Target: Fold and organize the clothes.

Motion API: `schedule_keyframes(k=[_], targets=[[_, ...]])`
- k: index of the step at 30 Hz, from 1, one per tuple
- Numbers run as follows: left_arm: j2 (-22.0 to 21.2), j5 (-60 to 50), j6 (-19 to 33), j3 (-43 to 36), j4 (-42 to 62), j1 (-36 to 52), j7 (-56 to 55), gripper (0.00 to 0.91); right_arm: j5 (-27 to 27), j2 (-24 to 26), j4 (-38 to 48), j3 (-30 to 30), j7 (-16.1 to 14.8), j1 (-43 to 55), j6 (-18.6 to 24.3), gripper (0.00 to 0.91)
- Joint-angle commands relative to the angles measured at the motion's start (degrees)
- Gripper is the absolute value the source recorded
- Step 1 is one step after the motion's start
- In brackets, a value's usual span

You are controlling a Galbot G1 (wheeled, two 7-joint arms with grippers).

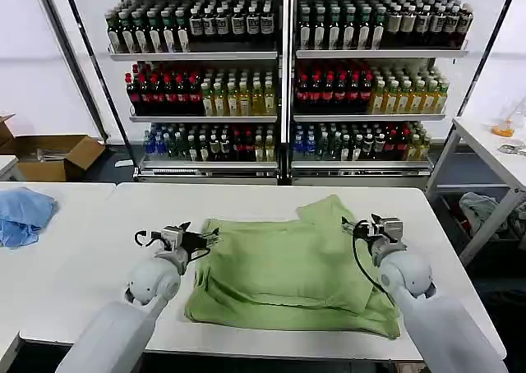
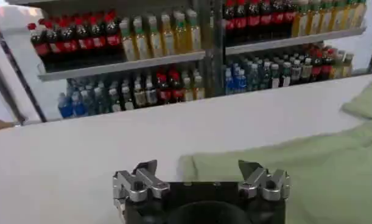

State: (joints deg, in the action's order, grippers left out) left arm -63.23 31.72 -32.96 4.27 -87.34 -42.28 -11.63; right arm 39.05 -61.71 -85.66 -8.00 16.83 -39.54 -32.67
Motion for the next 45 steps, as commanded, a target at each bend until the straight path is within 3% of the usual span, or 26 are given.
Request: schedule_keyframes(k=[1,15,16,17,18,19,21,34,45], targets=[[-3.9,-0.89,-0.04,-4.42,13.22,9.35,-0.67,0.907,0.27,-4.86,15.7,3.76,-1.33,11.54,-0.38,0.907],[-4.71,3.1,-0.16,-4.36,14.86,8.42,-1.07,0.907,-2.62,-10.53,30.63,4.83,-5.16,17.7,0.73,0.907],[-4.7,3.13,-0.16,-4.35,14.78,8.31,-1.08,0.605,-2.6,-10.74,30.86,4.84,-5.26,17.79,0.72,0.907],[-4.65,3.23,-0.14,-4.36,14.62,8.14,-1.03,0.443,-2.58,-10.91,31.17,4.9,-5.69,17.87,0.74,0.867],[-4.62,3.42,-0.13,-4.35,14.58,8.05,-1.01,0.302,-2.49,-10.96,31.23,4.93,-5.82,17.88,0.73,0.695],[-4.61,3.59,-0.14,-4.35,14.53,7.94,-0.99,0.141,-2.38,-11.11,31.38,5.05,-5.96,17.89,0.73,0.373],[-4.55,3.95,-0.14,-4.28,14.26,7.72,-0.88,0.05,-2.15,-11.21,31.34,5.29,-6.19,17.79,0.69,0.0],[-3.87,8.36,-0.04,-1.94,11.77,6.02,0.19,0.02,-0.64,-9.67,27.45,5.61,-7.14,15.72,0.8,0.0],[-1.68,12.21,2.43,0.17,4.67,3.67,0.07,0.02,1.23,-5.78,13.38,3.06,-6.86,10.7,3.75,0.0]])
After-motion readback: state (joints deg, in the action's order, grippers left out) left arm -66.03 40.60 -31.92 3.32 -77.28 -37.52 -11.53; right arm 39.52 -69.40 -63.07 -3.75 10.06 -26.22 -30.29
